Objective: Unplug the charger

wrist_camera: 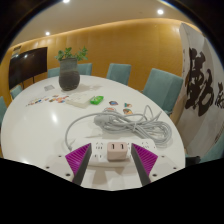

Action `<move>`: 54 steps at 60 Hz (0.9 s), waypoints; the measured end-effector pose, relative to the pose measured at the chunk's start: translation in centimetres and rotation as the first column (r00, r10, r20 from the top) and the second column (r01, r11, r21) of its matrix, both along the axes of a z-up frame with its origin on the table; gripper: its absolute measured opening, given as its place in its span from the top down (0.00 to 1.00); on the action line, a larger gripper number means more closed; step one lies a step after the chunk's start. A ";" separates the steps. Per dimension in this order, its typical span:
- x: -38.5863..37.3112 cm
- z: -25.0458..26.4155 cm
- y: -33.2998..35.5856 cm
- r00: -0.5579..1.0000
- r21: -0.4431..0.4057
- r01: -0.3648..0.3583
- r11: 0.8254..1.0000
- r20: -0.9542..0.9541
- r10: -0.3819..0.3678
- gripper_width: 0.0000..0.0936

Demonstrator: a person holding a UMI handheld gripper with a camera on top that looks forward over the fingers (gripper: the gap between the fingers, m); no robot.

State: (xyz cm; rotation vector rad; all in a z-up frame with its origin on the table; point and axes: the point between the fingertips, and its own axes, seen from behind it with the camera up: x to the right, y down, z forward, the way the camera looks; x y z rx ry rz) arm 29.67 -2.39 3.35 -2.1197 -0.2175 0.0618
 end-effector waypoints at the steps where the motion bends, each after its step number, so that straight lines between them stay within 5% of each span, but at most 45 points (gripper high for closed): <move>1: 0.0 -0.2 0.4 1.000 0.000 0.002 1.000 -0.007 -0.002 0.14; 10: 1.0 -0.9 2.2 0.999 0.007 0.046 0.999 -0.020 -0.046 0.64; 28: 0.8 -0.6 2.3 0.999 -0.044 0.024 0.999 -0.044 -0.026 0.82; 30: 0.5 3.2 2.8 0.997 0.036 0.021 0.999 -0.075 -0.019 0.82; 33: 0.0 10.8 3.5 0.997 0.203 -0.014 0.979 -0.067 0.028 0.82; 36: -0.5 18.3 4.2 0.995 0.341 -0.026 0.940 -0.082 0.057 0.82; 44: 4.4 30.1 4.8 0.983 0.505 0.044 0.862 -0.174 0.052 0.82; 49: 9.1 29.8 6.5 0.982 0.449 0.089 0.889 -0.189 -0.003 0.82; 54: 14.1 21.8 6.9 0.987 0.333 0.117 0.936 -0.144 -0.073 0.82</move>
